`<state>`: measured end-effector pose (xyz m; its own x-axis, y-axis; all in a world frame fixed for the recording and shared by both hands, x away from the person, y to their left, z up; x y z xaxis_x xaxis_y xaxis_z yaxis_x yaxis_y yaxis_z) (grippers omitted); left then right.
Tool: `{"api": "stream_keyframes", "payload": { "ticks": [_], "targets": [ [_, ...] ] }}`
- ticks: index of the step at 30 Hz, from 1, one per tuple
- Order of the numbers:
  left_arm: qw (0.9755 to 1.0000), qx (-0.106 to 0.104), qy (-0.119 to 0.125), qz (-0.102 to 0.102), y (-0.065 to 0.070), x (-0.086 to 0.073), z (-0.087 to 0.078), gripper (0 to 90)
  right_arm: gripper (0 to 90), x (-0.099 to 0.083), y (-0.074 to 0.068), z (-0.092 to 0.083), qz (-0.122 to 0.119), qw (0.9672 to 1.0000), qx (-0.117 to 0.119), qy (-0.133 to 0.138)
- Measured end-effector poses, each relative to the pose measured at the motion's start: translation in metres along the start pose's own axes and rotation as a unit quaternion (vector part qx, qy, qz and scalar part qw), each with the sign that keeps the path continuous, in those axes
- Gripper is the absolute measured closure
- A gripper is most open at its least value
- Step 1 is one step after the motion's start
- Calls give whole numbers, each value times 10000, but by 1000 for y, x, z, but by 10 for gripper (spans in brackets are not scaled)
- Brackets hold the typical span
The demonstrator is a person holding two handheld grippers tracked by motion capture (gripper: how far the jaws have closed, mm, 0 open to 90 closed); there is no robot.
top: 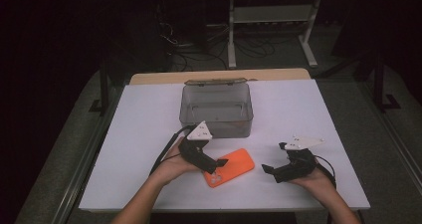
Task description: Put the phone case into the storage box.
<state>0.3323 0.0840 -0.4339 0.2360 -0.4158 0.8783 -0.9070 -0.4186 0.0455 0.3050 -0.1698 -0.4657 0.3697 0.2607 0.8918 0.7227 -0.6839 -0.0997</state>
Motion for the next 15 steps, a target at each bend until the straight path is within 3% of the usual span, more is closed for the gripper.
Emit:
{"api": "stream_keyframes", "payload": {
  "ticks": [15],
  "targets": [
    [9996, -45, -273, -10, 6, -10, 6, 0, 0, -1, 0, 1, 2, 10000, 12, -12]
  ]
}}
Point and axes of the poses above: each handheld gripper's, and its own axes: z roughly forward along the jaws, x roughly out of its top, y roughly to its right, the point moved 5 cm from there along z, roughly forward along the jaws, and after that the axes turned 10 degrees about y, right-handed, at the moved point
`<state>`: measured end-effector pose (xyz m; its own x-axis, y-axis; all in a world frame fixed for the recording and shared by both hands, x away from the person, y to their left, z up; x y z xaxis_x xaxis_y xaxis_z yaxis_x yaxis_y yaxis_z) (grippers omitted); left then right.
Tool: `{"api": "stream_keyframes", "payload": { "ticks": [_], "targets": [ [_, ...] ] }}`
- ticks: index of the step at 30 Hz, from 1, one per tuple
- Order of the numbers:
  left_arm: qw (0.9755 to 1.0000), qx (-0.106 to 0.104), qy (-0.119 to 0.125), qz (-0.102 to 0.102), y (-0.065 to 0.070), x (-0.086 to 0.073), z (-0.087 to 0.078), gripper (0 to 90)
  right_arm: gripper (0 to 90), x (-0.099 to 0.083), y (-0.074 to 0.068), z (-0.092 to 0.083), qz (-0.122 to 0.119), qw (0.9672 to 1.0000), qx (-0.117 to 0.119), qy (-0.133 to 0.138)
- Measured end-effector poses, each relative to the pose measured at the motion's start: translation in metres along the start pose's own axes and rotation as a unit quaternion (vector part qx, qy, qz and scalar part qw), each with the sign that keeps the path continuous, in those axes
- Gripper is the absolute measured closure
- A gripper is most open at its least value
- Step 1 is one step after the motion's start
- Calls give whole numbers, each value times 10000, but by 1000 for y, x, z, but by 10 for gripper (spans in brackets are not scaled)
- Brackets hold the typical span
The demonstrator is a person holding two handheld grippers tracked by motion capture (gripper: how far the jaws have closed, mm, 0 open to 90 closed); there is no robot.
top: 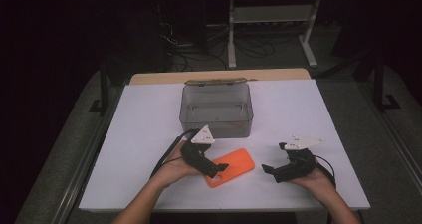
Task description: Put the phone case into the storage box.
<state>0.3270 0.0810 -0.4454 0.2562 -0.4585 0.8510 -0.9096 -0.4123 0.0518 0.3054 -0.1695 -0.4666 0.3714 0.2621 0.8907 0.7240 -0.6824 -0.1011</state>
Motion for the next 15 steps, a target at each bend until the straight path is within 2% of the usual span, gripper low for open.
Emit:
{"api": "stream_keyframes", "payload": {
  "ticks": [15],
  "targets": [
    [9999, 38, -101, -25, 3, -5, 3, 0, 0, 0, 0, 0, 1, 10000, 3, -2]
  ]
}}
Point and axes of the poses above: each handheld gripper's, and its own axes: z roughly forward along the jaws, x roughly out of its top, y roughly to its right, the point moved 5 cm from there along z, roughly forward along the jaws, and after that the axes turned 10 degrees about y, right-handed, at the moved point
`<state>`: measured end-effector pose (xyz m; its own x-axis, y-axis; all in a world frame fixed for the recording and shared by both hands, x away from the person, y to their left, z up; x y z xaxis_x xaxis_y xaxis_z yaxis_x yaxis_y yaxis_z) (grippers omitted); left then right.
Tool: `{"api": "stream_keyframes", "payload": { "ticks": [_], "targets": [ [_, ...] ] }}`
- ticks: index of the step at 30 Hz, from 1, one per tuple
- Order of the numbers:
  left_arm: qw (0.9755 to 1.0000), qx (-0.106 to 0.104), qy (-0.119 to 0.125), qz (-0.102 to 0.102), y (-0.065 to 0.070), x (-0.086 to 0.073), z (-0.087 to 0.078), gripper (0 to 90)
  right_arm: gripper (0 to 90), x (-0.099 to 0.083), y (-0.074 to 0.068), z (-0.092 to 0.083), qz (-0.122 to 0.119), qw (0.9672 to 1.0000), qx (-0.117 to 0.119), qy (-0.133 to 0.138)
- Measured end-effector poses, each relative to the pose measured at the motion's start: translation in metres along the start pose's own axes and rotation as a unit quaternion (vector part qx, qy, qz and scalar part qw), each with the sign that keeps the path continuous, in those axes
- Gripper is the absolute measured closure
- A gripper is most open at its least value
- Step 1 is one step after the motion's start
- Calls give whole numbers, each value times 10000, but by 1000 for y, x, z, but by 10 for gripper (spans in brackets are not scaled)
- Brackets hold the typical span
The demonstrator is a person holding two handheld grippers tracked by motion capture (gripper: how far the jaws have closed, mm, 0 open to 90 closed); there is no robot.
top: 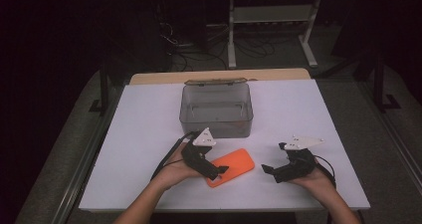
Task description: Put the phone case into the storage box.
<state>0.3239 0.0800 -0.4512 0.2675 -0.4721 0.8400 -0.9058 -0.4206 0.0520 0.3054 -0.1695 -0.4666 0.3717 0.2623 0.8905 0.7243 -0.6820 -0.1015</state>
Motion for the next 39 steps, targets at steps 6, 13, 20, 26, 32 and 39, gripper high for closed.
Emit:
{"api": "stream_keyframes", "payload": {
  "ticks": [6, 13, 20, 26, 32, 39],
  "targets": [
    [10000, -12, -70, 3, 2, -2, 2, 0, 0, 0, 0, 0, 1, 10000, 2, -2],
    [9999, -24, -152, 2, 4, -4, 5, 0, 0, 0, 0, 0, 2, 10000, 0, 0],
    [9998, -7, -223, -1, 6, -5, 8, 0, 0, 0, 0, 0, -6, 10000, -1, -5],
    [9996, -29, -293, 19, 8, -7, 11, 0, 0, 0, 0, 0, -10, 10000, 0, -5],
    [9992, -42, -387, 63, 11, -10, 15, 0, 0, 0, 0, -1, -6, 10000, -7, -7],
    [9989, -45, -454, 81, 12, -14, 17, 0, 0, 0, 0, -1, -6, 10000, -6, -11]
  ]
}}
Point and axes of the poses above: each handheld gripper's, and its own axes: z roughly forward along the jaws, x roughly out of its top, y roughly to its right, the point moved 5 cm from there along z, roughly forward along the jaws, and after that the axes turned 10 degrees about y, right-handed, at the moved point
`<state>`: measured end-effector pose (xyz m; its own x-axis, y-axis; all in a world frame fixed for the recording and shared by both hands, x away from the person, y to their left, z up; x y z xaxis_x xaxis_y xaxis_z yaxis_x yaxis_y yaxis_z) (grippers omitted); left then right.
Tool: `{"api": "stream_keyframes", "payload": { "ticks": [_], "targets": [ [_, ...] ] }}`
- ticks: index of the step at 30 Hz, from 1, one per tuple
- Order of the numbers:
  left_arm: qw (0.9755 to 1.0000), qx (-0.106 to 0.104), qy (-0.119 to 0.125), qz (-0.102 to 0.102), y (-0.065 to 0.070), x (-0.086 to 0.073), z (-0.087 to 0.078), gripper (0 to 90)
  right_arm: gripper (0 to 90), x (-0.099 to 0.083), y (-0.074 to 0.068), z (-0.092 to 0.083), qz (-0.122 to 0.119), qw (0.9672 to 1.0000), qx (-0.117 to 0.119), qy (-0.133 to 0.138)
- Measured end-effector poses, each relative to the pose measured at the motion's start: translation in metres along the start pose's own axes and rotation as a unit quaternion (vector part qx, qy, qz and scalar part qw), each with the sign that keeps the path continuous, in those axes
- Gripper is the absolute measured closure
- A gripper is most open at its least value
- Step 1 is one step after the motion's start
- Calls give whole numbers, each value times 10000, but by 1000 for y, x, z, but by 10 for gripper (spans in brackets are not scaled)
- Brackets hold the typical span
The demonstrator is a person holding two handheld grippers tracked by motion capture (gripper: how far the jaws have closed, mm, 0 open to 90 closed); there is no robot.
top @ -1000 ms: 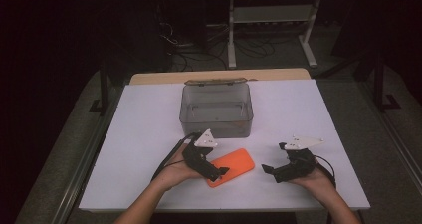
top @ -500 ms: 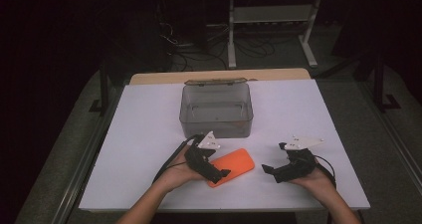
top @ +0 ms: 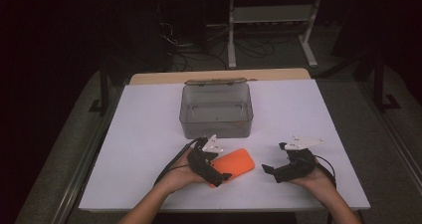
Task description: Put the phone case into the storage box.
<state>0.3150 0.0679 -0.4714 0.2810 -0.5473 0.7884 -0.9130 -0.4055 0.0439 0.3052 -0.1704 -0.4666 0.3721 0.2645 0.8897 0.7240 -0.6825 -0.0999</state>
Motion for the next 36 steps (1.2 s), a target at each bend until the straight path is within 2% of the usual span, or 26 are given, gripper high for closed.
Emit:
{"api": "stream_keyframes", "payload": {
  "ticks": [16, 33, 36],
  "targets": [
    [9999, -2, -80, -88, 3, -4, 6, 0, 0, 0, 0, 0, -2, 10000, 0, 4],
    [9997, 17, -244, 52, 7, -9, 11, 0, 0, 0, 0, 0, 11, 10000, 6, 5],
    [9997, 39, -226, 89, 7, -9, 11, 31, 0, 0, 0, 0, 14, 10000, 6, 2]
  ]
}}
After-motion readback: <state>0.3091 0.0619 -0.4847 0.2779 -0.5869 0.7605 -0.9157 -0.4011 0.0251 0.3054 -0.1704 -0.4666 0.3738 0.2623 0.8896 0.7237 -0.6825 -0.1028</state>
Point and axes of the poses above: each handheld gripper's, and its own axes: z roughly forward along the jaws, x roughly out of its top, y roughly to its right, the point moved 5 cm from there along z, roughly forward along the jaws, and after that the axes turned 10 degrees about y, right-handed, at the moved point
